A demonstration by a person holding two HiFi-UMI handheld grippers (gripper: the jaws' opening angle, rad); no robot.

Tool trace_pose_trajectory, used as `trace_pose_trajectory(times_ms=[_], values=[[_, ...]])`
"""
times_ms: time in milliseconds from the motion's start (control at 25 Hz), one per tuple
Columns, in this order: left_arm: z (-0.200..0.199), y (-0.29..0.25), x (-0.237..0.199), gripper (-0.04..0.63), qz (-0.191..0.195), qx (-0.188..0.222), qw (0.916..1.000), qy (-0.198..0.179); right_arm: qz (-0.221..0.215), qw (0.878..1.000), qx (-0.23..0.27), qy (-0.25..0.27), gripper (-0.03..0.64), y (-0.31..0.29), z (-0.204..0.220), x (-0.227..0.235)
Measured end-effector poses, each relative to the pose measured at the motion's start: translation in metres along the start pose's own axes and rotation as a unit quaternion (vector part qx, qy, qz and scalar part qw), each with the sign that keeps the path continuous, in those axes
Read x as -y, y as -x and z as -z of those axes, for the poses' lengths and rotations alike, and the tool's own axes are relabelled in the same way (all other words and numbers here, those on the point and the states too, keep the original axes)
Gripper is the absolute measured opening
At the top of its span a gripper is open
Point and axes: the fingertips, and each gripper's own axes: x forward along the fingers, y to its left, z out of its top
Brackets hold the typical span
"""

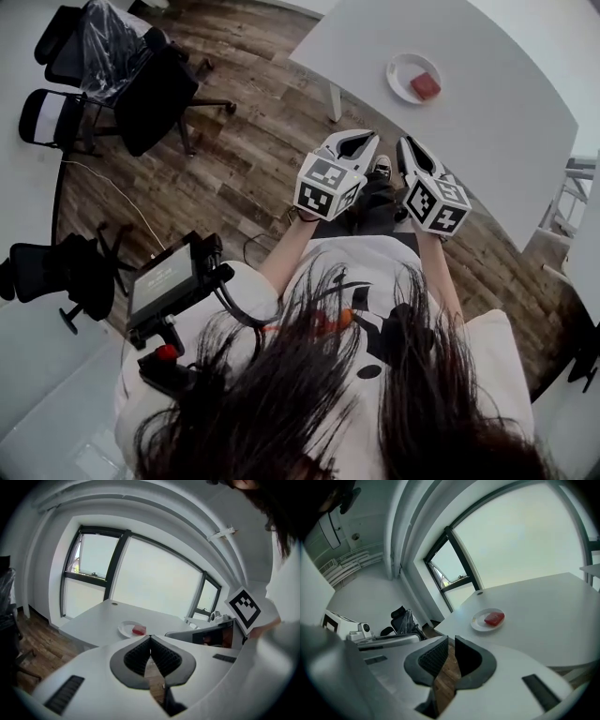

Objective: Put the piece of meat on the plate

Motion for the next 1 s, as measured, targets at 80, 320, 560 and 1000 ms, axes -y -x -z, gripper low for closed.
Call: trace_pose_trajectory(times_ms=[80, 320, 560, 1000], values=[[0.008, 0.009, 0.005, 0.005, -0.002, 0.000, 0.9999, 0.012, 0.003, 1.000, -0.006, -0.004, 0.052, 0.012, 0.012, -0.003], [0.022, 0.019, 0.023, 0.005, -0.004, -0.001, 0.9997, 0.026, -0.003, 1.000, -0.014, -0.005, 0.052, 0.032, 0.026, -0.006], [0.015, 0.022, 0.051, 0.005, -0.003, 0.002, 1.0000, 0.004, -0.007, 1.000, -0.002, -0.011, 0.052, 0.053, 0.026, 0.003], [0.031, 0.027, 0.158, 0.005, -0.032, 0.019, 0.9993, 0.004, -0.026, 1.000, 0.016, -0.006, 0.052, 0.160, 0.044, 0.047]])
